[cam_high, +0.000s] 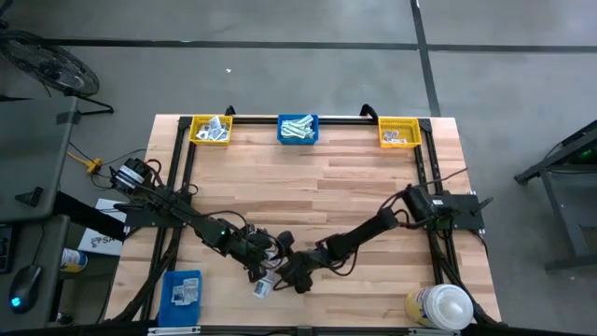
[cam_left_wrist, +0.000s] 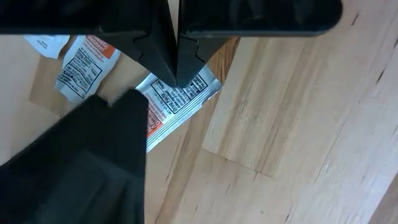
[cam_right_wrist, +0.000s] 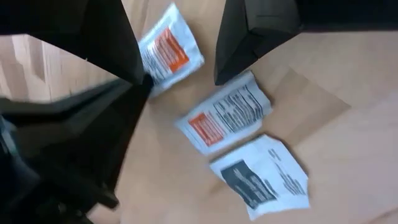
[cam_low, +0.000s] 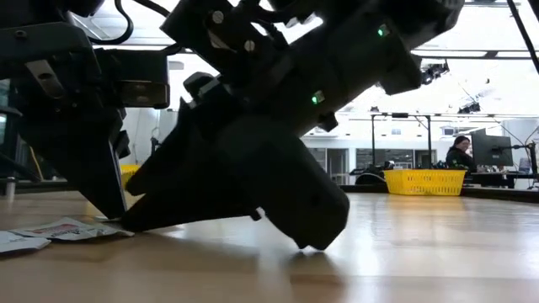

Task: Pick & Place First Aid Supplies
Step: Put the orange ointment pack into the right yellow bin

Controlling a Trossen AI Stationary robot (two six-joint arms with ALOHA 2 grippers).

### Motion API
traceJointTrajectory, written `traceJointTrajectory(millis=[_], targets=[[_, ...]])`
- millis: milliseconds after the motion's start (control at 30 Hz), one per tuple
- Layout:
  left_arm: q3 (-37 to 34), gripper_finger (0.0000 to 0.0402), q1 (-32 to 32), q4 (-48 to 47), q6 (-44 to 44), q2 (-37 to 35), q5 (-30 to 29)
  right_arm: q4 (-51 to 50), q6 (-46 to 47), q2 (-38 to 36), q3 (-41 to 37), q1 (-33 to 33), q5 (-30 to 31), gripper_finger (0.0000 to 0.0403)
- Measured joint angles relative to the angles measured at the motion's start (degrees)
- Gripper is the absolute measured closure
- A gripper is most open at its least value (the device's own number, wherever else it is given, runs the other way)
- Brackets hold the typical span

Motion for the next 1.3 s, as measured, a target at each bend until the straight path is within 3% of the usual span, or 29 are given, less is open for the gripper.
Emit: traceJointTrajectory(millis=[200, 833, 1067, 1300], targets=[[0.01, 0.0401, 0.00, 0.00, 0.00, 0.00, 0.20, -2.81, 2.68, -0.49, -0.09, 1.06, 3.70, 0.0208], [0.05, 0.0401, 0.00, 0.23, 0.02, 0.04, 0.38, -5.98, -0.46, -0.74, -0.11, -1.37, 4.43, 0.0214], [0.05, 0.0401, -0.02, 0.20, 0.00, 0.05, 0.44, -6.51, -0.86, -0.74, -0.13, -1.52, 5.36, 0.0247], [0.05, 0.0401, -0.02, 0.17, 0.00, 0.05, 0.49, -6.86, 0.46, -0.74, -0.17, -0.31, 5.60, 0.0321]])
